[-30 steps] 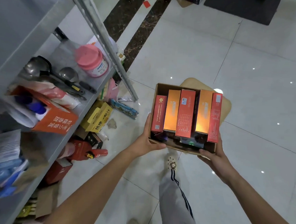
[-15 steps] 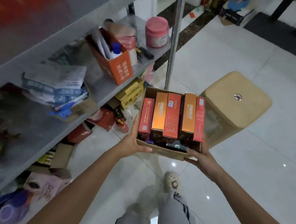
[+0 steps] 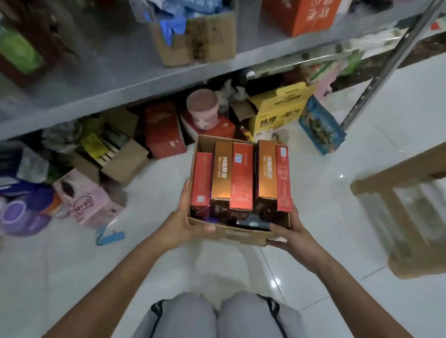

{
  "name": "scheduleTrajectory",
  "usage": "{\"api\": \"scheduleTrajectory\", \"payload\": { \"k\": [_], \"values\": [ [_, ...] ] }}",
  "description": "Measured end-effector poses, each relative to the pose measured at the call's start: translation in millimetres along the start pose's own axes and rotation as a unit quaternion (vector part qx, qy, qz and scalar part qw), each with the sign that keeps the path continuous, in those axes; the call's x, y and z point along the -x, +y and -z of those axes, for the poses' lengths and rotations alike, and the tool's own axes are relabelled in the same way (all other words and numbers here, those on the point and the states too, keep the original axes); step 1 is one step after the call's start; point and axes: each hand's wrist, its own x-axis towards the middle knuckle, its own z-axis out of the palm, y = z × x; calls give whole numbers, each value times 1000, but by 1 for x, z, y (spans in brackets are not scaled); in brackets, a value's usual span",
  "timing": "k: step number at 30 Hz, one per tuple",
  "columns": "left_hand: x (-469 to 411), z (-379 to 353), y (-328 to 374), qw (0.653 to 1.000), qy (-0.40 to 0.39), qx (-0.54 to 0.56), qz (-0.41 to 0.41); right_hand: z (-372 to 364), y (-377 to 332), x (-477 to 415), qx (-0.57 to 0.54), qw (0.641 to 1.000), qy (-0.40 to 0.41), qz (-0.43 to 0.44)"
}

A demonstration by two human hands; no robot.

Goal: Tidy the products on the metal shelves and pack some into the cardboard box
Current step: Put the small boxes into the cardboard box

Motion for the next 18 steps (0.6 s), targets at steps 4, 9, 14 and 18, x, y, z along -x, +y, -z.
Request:
{"api": "scheduleTrajectory", "payload": {
  "k": [4, 9, 14, 18],
  "values": [
    [3, 1, -79, 999, 49, 2, -21, -16, 58, -48, 34, 998, -36, 24],
    [1, -3, -159, 994, 107, 13, -18, -26, 116, -105, 76, 992, -92, 40],
    [1, -15, -212, 989, 144, 29, -7, -33, 156, -136, 95, 984, -141, 54],
    [7, -23, -235, 986, 162, 42, 9, -42, 164, -147, 137, 973, -161, 94]
  ]
}}
